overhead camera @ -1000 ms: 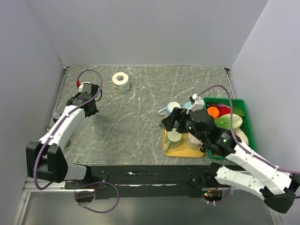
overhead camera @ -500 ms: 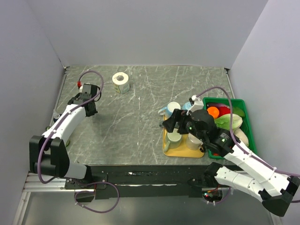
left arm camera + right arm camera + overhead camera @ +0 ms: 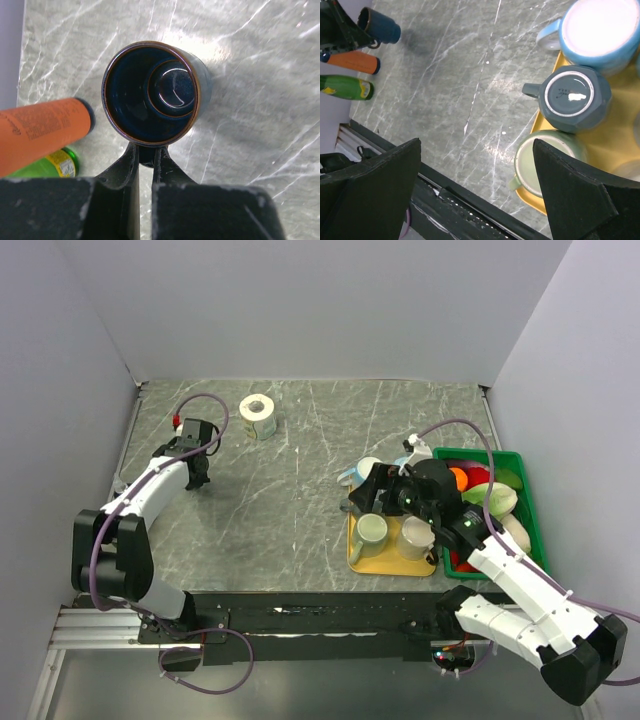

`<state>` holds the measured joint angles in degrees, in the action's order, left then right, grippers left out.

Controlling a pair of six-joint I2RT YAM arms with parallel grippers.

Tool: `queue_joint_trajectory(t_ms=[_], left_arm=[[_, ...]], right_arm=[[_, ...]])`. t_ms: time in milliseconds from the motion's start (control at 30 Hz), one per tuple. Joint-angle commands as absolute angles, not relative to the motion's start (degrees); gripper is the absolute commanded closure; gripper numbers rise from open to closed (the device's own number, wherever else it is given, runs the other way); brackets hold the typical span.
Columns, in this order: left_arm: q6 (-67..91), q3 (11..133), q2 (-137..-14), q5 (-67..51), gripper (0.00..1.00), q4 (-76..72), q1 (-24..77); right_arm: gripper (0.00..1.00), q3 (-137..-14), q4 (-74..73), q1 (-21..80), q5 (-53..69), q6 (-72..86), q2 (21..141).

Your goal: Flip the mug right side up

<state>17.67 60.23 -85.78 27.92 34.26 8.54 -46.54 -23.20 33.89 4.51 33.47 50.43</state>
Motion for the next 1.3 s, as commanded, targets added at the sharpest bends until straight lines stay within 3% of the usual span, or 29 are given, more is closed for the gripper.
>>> queue_joint_trajectory(t_ms=[0, 367, 467, 500, 567, 600, 767, 1067, 1133, 1267], left_arm=[[15.65, 59.94, -86.04, 29.36, 0.99, 29.18, 7.56], [15.91, 60.47, -90.79, 29.0, 0.97, 30.32, 6.86], [16.17, 60.47, -90.88, 28.92, 0.8, 30.58, 6.86], [16.26, 60.47, -90.79, 28.92, 0.67, 30.59, 6.86], [16.78, 60.73, -90.53, 28.83, 0.55, 31.02, 6.86], [17.05, 60.82, -89.92, 28.74, 0.4, 31.29, 6.86], [18.28, 60.65, -85.97, 25.85, 0.22, 32.17, 7.03], [19.6, 60.74, -72.18, 13.2, 0.02, 34.28, 7.21], [18.11, 60.56, -70.06, 5.91, 0.03, 33.49, 10.0], [17.31, 58.89, -64.96, 3.26, 0.04, 29.54, 20.2]], right_arm=[[0.02, -47.28, -19.51, 32.78, 8.26, 31.91, 50.8], [0.02, -46.49, -19.07, 32.17, 8.53, 33.05, 48.43], [0.02, -46.32, -19.51, 32.17, 8.44, 33.22, 47.64], [0.02, -46.41, -19.86, 32.17, 8.35, 33.31, 47.46], [0.01, -46.49, -21.18, 32.17, 7.82, 33.4, 46.94], [0.0, -46.76, -21.7, 32.17, 7.56, 33.66, 46.76], [0.0, -48.07, -28.12, 32.17, 3.36, 34.8, 46.93], [0.0, -48.96, -39.98, 32.6, -3.94, 37.08, 47.55], [0.0, -47.12, -39.2, 33.48, -4.92, 38.66, 45.27], [0.0, -46.22, -39.89, 39.0, -8.25, 43.58, 47.44]])
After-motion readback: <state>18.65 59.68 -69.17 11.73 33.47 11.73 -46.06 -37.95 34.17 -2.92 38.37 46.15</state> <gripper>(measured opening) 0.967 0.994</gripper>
